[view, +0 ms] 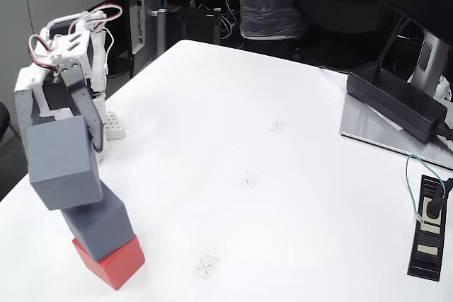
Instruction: Stack the three blocks in an ordered color.
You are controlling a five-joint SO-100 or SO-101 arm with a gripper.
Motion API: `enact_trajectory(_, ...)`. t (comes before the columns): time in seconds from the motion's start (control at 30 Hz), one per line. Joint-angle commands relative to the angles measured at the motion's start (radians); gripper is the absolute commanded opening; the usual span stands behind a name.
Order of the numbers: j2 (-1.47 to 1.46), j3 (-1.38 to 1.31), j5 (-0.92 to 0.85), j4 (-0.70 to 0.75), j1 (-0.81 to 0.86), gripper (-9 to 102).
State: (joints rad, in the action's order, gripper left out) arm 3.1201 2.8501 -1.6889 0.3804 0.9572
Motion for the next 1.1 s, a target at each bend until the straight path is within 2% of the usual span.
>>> enact_trajectory(0.0,0.014,0.043,-0.011,-0.095,-0.002,8)
enact_trajectory(0.4,0.014,0.196,-0.011,-0.265,-0.014,8)
enact_trajectory(1.07,0.014,0.202,-0.009,-0.272,-0.014,9)
